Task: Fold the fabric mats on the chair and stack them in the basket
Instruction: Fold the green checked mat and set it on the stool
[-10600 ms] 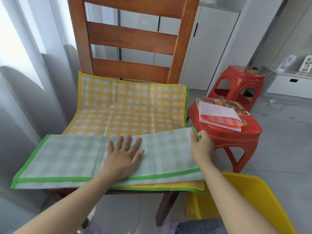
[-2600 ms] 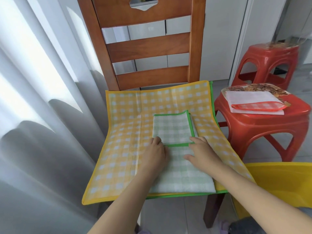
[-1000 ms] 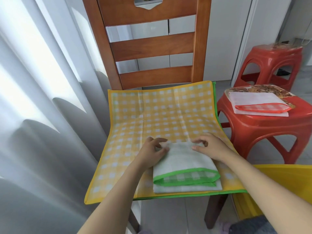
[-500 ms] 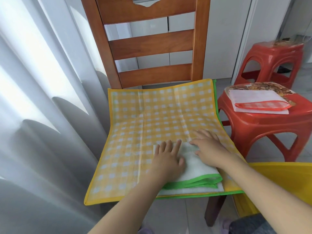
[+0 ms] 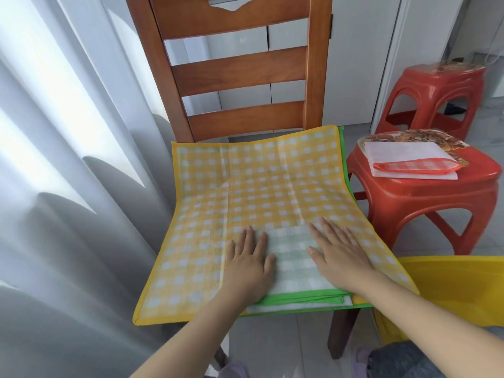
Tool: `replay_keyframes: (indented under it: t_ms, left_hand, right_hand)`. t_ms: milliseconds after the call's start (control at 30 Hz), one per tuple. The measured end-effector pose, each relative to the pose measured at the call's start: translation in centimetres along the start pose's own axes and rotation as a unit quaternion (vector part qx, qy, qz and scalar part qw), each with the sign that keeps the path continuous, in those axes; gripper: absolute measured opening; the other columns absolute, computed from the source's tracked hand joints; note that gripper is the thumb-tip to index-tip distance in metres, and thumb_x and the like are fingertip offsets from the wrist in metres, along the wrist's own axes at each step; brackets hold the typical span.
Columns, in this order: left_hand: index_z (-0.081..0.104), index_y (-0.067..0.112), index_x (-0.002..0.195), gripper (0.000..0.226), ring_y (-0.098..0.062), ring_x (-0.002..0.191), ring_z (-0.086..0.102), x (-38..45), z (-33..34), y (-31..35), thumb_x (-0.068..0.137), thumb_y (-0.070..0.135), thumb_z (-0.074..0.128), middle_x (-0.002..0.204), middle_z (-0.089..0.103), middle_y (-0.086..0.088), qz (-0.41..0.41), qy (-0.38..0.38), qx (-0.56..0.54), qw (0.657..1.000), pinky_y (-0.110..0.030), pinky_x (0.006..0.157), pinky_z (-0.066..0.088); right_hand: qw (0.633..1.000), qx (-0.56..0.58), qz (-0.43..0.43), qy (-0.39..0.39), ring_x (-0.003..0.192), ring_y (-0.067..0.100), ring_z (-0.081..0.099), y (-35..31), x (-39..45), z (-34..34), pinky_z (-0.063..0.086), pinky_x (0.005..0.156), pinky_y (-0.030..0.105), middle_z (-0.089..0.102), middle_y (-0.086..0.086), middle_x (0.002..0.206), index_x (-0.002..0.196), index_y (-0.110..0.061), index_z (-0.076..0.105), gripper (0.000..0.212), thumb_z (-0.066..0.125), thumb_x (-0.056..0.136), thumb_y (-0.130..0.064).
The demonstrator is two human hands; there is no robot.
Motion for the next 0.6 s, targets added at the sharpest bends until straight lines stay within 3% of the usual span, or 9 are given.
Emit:
replay_keyframes:
  t_ms: [67,133,200,267,400,600]
  left_hand:
    - [0.02,0.032,0.146,0.061,-0.029,0.135,0.022,-0.8,-1.3,-0.9,0.09,0.049,0.005,0.15,0.023,-0.012,-0.045,0.044,0.034,0.997,-0.039,0.108,0.019]
    - [0.031,0.03,0.139,0.063,-0.027,0.114,0.038,-1.5,-2.4,-1.3,0.086,0.054,0.007,0.127,0.042,-0.007,-0.065,0.076,0.083,0.992,-0.036,0.095,0.029]
    - [0.035,0.023,0.135,0.055,-0.025,0.111,0.044,-1.6,-2.9,-2.0,0.093,0.056,0.025,0.121,0.047,-0.006,-0.091,0.071,0.077,0.99,-0.034,0.093,0.034]
    - [0.042,0.014,0.127,0.056,-0.023,0.107,0.051,-1.7,-3.1,-2.5,0.093,0.058,0.032,0.119,0.053,-0.005,-0.122,0.062,0.065,0.988,-0.032,0.089,0.04]
    - [0.044,0.009,0.119,0.053,-0.022,0.104,0.054,-1.8,-3.3,-1.5,0.095,0.055,0.034,0.116,0.055,-0.005,-0.123,0.062,0.059,0.989,-0.03,0.082,0.044]
    - [0.043,0.009,0.12,0.048,-0.022,0.105,0.045,-1.3,-3.2,-1.7,0.089,0.042,0.056,0.119,0.046,-0.008,-0.124,0.077,-0.148,0.978,-0.03,0.09,0.042]
  right_hand:
    - [0.999,-0.016,0.042,0.025,0.143,0.024,0.004,0.4,-0.5,-0.8,0.006,0.116,0.037,0.004,0.006,0.157,0.149,-0.025,-0.002,0.064,0.018,0.095,-0.054]
    - [0.995,-0.038,0.075,0.061,0.133,0.025,0.026,0.5,-1.2,-2.1,0.021,0.109,0.035,0.029,0.007,0.146,0.147,-0.016,0.014,0.069,0.027,0.093,-0.057]
    - [0.992,-0.04,0.103,0.067,0.123,0.024,0.039,1.0,-1.8,-3.0,0.031,0.102,0.034,0.044,0.006,0.133,0.134,-0.011,0.036,0.067,0.036,0.088,-0.06]
    - [0.992,-0.035,0.113,0.041,0.116,0.024,0.049,1.7,-2.3,-3.3,0.038,0.094,0.034,0.052,0.006,0.124,0.12,-0.011,0.045,0.063,0.042,0.084,-0.064]
    - [0.993,-0.006,0.114,-0.023,0.114,0.026,0.052,2.0,-2.5,-2.6,0.041,0.086,0.035,0.055,0.008,0.124,0.12,-0.008,0.044,0.064,0.044,0.086,-0.062]
    - [0.988,0.087,0.126,0.009,0.112,0.026,0.052,1.3,-2.4,-2.6,0.042,0.085,0.033,0.053,0.01,0.122,0.117,-0.005,0.041,0.051,0.049,0.091,-0.047]
Point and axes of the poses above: each hand's wrist, its own x-axis towards the middle knuckle, its own z-axis out of the palm, y = z × x, the point moved 9 cm from there along x, towards the middle knuckle
